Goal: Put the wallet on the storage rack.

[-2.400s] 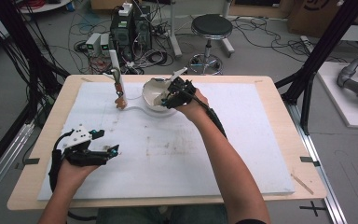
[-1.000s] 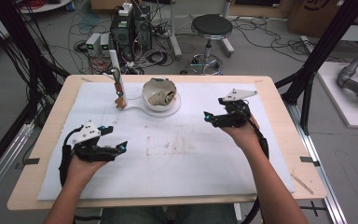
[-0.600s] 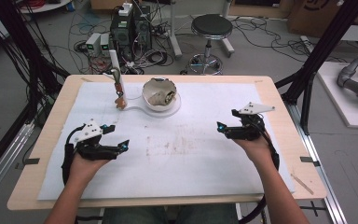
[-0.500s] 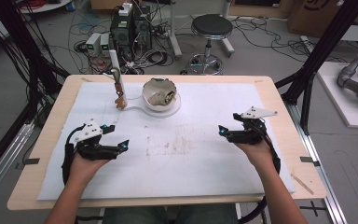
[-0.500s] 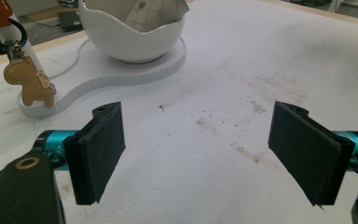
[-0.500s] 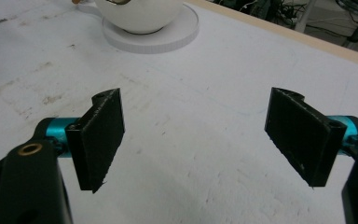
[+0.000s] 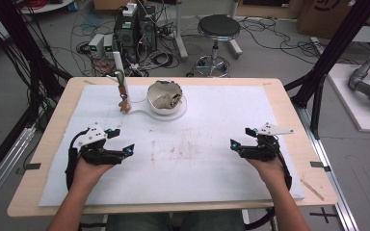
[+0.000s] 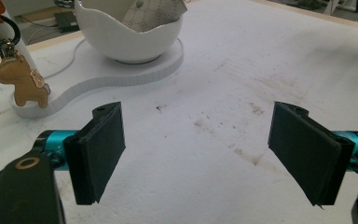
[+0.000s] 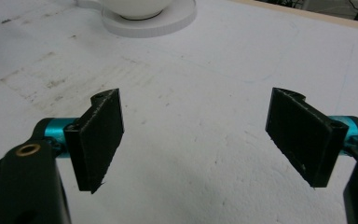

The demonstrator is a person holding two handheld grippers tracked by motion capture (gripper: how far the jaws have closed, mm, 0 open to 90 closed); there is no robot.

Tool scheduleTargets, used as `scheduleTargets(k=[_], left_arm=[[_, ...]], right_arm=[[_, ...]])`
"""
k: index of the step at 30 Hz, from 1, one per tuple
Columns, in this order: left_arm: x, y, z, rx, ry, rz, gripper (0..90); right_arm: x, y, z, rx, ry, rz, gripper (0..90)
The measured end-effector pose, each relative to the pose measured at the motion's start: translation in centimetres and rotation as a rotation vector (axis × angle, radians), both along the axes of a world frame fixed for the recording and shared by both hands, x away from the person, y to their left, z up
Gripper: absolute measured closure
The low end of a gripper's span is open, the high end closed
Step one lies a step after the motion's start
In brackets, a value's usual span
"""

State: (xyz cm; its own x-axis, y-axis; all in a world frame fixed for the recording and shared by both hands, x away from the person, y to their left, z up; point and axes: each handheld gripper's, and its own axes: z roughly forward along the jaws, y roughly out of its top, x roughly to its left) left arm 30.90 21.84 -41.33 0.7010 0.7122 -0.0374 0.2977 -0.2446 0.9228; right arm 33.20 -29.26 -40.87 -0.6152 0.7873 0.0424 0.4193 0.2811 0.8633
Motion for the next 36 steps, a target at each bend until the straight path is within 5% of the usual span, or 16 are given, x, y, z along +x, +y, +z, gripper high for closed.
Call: scheduleTargets(k=[11,36], left_arm=[[0.4,-0.5,-0.1,-0.005,-0.004,-0.007,18.6],[0.4,-0.6,-0.1,-0.002,-0.007,-0.016,18.6]], right_arm=[[0.0,-1.9,-0.5,0.012,0.009,-0.041,19.6],[0.1,-1.6,-0.8,-0.004,0.023,-0.036,19.5]])
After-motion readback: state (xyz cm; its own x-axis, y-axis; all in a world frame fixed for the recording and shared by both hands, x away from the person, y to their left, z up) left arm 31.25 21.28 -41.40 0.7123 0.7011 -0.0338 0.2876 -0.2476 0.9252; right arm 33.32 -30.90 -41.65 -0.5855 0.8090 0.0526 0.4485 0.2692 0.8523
